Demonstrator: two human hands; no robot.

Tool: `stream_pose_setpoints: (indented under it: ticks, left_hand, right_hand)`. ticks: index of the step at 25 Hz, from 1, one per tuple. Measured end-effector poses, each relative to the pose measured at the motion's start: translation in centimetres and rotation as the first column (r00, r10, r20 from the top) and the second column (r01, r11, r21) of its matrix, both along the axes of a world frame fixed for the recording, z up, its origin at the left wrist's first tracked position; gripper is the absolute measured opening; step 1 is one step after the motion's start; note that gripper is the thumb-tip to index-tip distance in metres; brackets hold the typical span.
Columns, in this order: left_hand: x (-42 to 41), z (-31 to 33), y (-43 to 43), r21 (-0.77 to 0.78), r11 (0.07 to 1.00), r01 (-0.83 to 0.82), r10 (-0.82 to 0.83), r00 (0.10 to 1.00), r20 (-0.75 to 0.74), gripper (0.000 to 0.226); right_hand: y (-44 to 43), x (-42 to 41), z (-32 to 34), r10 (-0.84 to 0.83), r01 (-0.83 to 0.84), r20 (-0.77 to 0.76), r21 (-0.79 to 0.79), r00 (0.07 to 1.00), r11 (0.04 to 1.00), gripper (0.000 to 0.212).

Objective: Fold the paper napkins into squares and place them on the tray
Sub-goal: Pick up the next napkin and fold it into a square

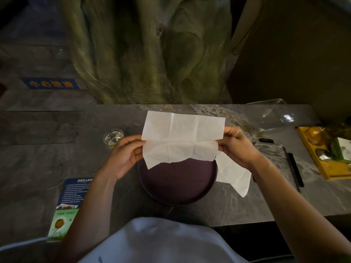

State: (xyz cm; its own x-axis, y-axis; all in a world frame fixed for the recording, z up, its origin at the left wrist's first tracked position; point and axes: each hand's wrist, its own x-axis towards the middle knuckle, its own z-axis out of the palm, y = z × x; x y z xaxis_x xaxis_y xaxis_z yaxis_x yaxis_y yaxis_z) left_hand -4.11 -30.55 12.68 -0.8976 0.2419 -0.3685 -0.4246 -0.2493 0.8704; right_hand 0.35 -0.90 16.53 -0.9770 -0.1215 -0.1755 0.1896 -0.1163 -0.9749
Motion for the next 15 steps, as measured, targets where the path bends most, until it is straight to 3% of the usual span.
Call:
stream_pose_setpoints:
  ticks: [3, 7, 11, 15]
  left_hand:
    - [-0.2, 0.2, 0.2, 0.0, 1.0, 0.013, -0.013, 1.0, 0.002, 0.023]
    - [-0.3, 0.5, 0.6, 0.004, 0.999, 0.05, -0.05, 0.999, 0.003, 0.051]
    - [-0.5, 0.7, 1.1, 0.025, 0.999, 0.037, -0.038, 0.998, 0.054, 0.038]
    - [-1.0, 0.7, 1.5, 0.028, 0.999, 0.036, -0.037, 0.997, 0.067, 0.055]
  right_hand:
    - [0.2, 0.0, 0.0, -0.003, 0.003, -0.019, -0.002, 1.0, 1.0, 0.06]
    - [0.7, 0.1, -0.7, -0.017, 0.022, -0.072, 0.073, 0.997, 0.997, 0.05]
    - [0.9, 0.1, -0.4, -0.052, 0.068, -0.115, 0.139, 0.992, 0.988, 0.049]
    - [1.0, -0.1, 0.1, -0.056, 0.09, -0.158, 0.217, 0.986, 0.972, 0.052]
